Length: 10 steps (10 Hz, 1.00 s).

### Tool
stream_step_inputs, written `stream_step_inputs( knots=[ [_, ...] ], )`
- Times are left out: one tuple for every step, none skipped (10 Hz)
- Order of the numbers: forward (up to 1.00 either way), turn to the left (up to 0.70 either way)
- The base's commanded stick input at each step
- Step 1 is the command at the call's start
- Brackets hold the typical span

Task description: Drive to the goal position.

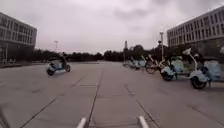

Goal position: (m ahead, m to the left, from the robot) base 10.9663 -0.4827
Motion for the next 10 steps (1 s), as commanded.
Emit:
stream_step_inputs(
  knots=[
    [1.0,-0.02],
    [1.0,-0.02],
    [1.0,-0.02],
    [1.0,-0.02],
    [1.0,-0.02],
    [1.0,0.22],
    [1.0,0.35],
    [1.0,0.28],
    [1.0,0.14],
    [1.0,0.01]
  ],
)
